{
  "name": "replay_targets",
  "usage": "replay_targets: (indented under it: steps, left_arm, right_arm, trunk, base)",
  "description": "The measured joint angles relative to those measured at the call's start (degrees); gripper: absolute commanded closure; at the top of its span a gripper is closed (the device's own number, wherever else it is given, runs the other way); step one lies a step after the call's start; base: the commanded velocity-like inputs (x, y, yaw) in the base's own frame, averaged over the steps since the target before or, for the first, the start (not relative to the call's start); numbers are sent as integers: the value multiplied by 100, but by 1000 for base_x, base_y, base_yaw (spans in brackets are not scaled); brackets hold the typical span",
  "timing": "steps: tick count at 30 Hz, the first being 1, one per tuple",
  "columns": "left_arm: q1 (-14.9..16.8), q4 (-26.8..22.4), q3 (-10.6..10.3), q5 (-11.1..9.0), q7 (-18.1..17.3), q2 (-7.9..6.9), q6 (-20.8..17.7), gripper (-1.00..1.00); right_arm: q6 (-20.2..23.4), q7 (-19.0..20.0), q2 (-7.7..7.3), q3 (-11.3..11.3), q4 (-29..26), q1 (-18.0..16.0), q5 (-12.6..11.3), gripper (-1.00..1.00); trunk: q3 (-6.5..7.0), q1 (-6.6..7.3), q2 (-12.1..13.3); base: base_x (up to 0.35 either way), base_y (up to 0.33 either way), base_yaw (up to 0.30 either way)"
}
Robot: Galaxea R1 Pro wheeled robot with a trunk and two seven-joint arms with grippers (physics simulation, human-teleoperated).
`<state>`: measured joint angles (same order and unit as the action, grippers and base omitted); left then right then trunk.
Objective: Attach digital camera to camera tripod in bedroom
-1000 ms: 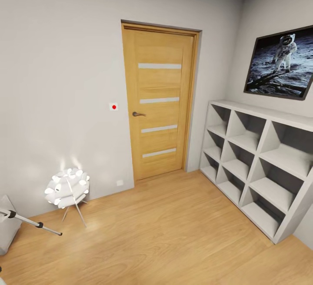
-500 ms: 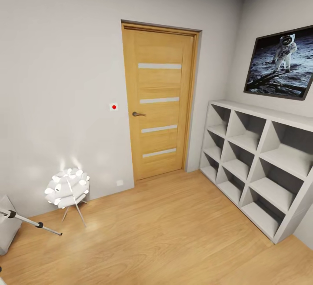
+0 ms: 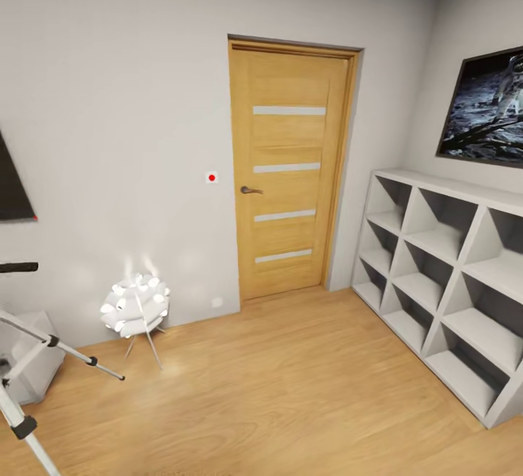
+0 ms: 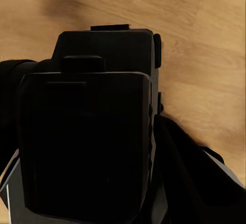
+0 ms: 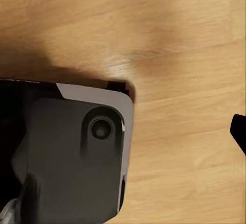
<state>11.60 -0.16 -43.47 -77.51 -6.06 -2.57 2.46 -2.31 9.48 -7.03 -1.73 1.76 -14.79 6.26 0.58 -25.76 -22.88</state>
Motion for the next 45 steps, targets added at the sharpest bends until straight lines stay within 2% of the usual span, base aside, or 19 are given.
replay_targets:
  steps: [27,34,45]
  left_arm:
    - [0,-6,0,0,-5,2,6,100]
    - [0,-6,0,3,-5,2,8,100]
    - [0,-6,0,9,-6,2,7,100]
  right_arm:
    - [-16,10,2,16,0,0,18,-100]
    - [-16,1,2,17,0,0,323,-100]
    - [-16,0,2,16,0,0,365,-100]
  trunk:
    - [0,0,0]
    - [0,0,1]
    - [0,0,1]
  base:
    - [0,0,300]
    - [0,0,300]
    - [0,0,300]
